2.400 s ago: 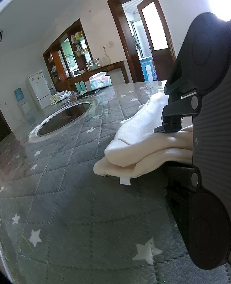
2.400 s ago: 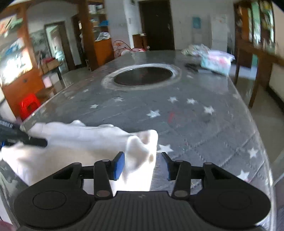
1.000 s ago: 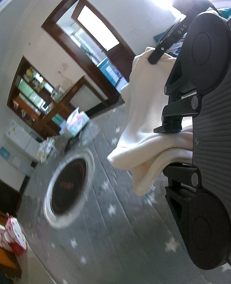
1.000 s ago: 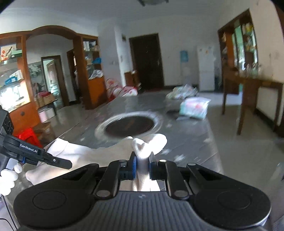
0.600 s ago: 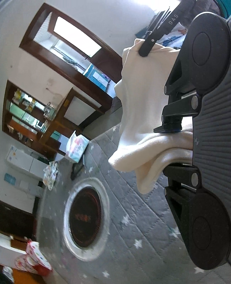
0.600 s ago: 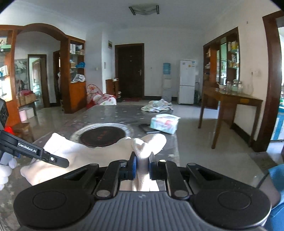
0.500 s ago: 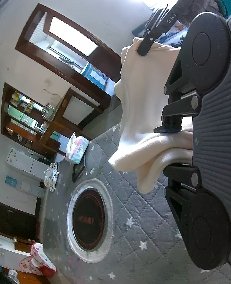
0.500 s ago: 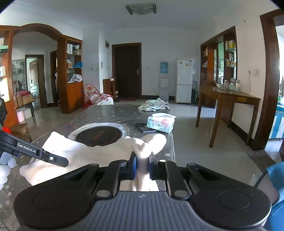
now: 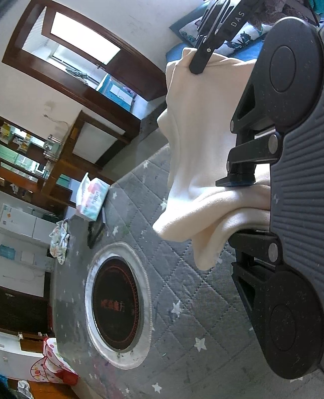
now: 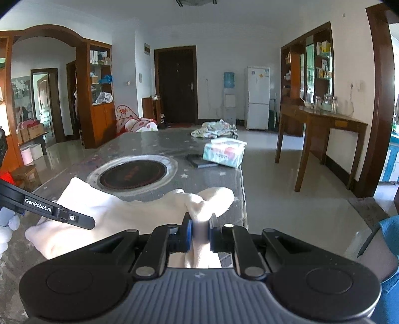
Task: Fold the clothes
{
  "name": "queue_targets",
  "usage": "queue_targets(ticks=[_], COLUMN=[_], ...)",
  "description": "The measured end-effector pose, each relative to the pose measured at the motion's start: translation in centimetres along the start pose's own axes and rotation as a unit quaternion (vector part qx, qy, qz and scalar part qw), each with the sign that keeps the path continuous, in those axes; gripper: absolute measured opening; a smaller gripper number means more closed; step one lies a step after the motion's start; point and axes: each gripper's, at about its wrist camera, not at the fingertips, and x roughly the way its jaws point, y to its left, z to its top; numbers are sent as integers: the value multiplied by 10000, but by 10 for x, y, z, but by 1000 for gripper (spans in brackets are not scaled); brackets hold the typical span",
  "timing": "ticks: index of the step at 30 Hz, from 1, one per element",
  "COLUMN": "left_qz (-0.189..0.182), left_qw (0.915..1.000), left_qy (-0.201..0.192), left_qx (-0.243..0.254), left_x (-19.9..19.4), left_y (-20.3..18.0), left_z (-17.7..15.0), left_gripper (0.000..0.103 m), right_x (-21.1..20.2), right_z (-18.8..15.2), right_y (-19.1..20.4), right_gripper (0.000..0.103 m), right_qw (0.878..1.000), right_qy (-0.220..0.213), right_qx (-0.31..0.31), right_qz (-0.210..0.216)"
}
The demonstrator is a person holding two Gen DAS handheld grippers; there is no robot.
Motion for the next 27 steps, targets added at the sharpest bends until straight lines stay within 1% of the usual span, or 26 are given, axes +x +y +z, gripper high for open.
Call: queue_targets(ticks=[11, 27], left_qz=[99, 141], left_qw=[9996, 9989], left_qy=[250, 431], left_qx=[-38, -141], left_x=[18, 35], left_y=[7, 19], left_z=[-4, -8], left_gripper=[19, 21], right_x=[19, 38], right_z=[-12, -22], right_y=[-4, -11], right_gripper=[11, 12], right_qw=[9997, 9988], right_qy=[245, 455], right_qx=[63, 158], right_qz=[14, -15])
